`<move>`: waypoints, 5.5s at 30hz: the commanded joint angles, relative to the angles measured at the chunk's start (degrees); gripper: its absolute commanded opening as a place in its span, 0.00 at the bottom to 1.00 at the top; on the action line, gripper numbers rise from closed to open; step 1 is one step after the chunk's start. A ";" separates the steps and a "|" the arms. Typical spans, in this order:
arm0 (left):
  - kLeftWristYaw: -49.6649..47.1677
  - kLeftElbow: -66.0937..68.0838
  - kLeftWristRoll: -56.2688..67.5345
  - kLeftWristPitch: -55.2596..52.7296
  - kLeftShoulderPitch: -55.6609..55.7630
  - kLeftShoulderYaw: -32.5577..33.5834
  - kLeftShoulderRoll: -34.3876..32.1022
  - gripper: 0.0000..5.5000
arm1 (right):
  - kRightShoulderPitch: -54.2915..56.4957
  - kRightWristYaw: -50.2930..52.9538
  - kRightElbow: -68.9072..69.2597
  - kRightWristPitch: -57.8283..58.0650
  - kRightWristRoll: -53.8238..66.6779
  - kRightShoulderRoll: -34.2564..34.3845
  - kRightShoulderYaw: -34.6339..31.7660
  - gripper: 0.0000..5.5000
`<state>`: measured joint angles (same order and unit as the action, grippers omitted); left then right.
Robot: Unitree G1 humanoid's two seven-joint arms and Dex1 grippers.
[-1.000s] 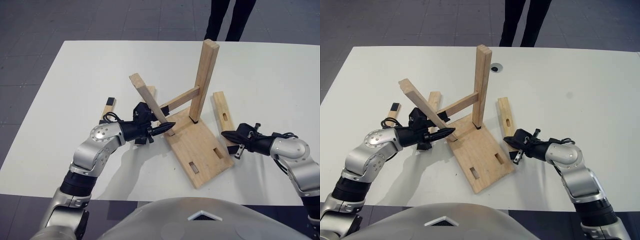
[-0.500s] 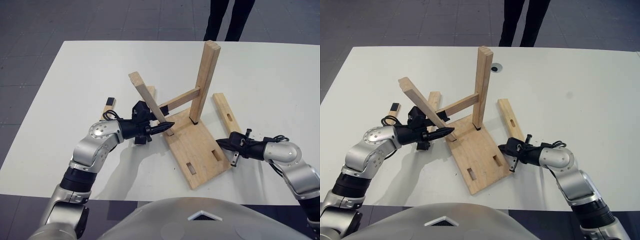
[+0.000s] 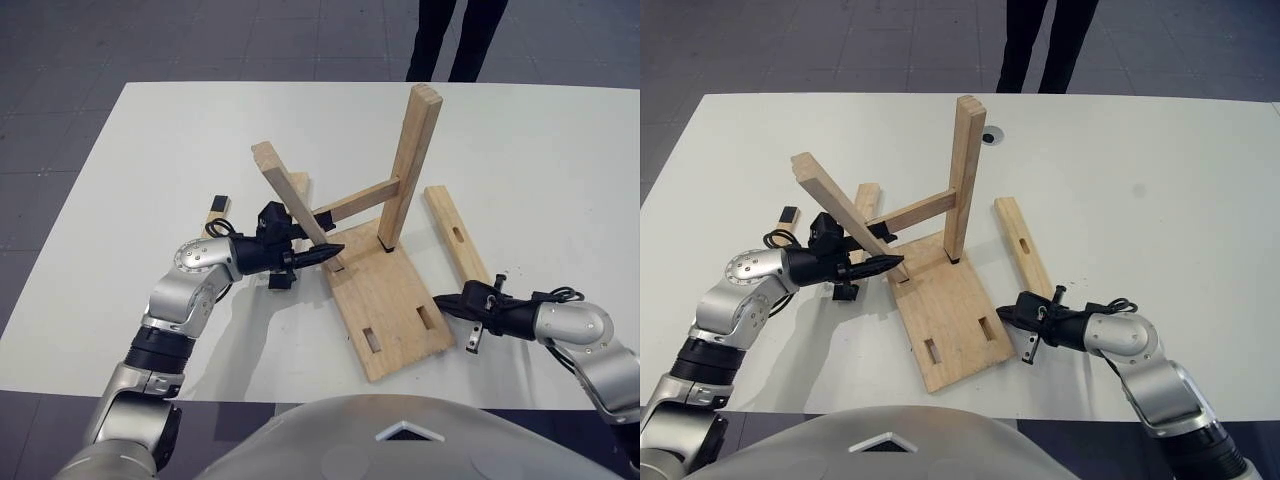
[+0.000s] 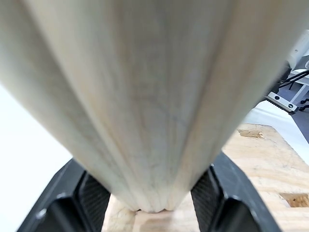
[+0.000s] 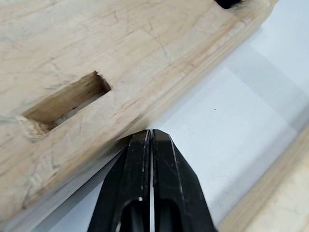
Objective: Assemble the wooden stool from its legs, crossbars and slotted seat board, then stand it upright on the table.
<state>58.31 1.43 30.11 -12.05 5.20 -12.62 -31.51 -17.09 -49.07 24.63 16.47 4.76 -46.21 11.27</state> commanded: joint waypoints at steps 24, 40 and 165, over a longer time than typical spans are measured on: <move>5.08 -6.21 -0.67 0.47 -11.04 10.42 -2.37 0.77 | -1.63 0.30 -1.07 1.62 -1.15 -0.61 1.54 0.02; -10.10 -9.47 -16.88 1.53 -16.44 12.18 -6.16 0.77 | -6.93 -1.45 11.38 6.31 4.01 -0.57 5.83 0.02; -9.61 -39.56 -6.42 -14.96 -33.54 2.98 -5.29 0.02 | -10.30 6.07 22.74 24.36 12.82 5.11 -1.91 0.02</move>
<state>50.15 -38.99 27.59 -26.67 -29.38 -7.73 -34.60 -28.57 -43.26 47.86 41.20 18.47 -39.80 7.16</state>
